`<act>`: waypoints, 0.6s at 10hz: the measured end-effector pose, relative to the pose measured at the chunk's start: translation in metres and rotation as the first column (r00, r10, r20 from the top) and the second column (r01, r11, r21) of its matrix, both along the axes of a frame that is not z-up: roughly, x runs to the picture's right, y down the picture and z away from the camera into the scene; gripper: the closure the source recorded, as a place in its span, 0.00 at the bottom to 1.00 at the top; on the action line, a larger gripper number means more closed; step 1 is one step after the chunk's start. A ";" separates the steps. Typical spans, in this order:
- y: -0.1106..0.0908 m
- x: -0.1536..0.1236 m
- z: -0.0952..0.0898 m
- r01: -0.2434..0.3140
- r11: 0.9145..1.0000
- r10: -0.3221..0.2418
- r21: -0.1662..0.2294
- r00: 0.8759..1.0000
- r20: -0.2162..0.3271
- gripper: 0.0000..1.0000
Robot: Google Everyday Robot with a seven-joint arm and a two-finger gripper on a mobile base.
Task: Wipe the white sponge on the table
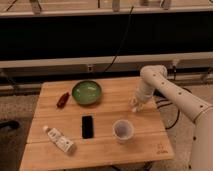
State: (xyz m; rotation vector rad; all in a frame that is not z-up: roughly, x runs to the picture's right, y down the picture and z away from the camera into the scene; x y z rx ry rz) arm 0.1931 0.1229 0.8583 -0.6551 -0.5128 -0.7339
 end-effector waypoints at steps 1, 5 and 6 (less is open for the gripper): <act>0.002 -0.012 -0.002 0.008 1.000 -0.008 0.001 1.000 0.024 0.93; -0.001 -0.043 -0.004 0.041 0.999 -0.042 0.020 0.995 0.096 0.56; -0.005 -0.051 -0.006 0.043 0.998 -0.048 0.037 0.991 0.125 0.43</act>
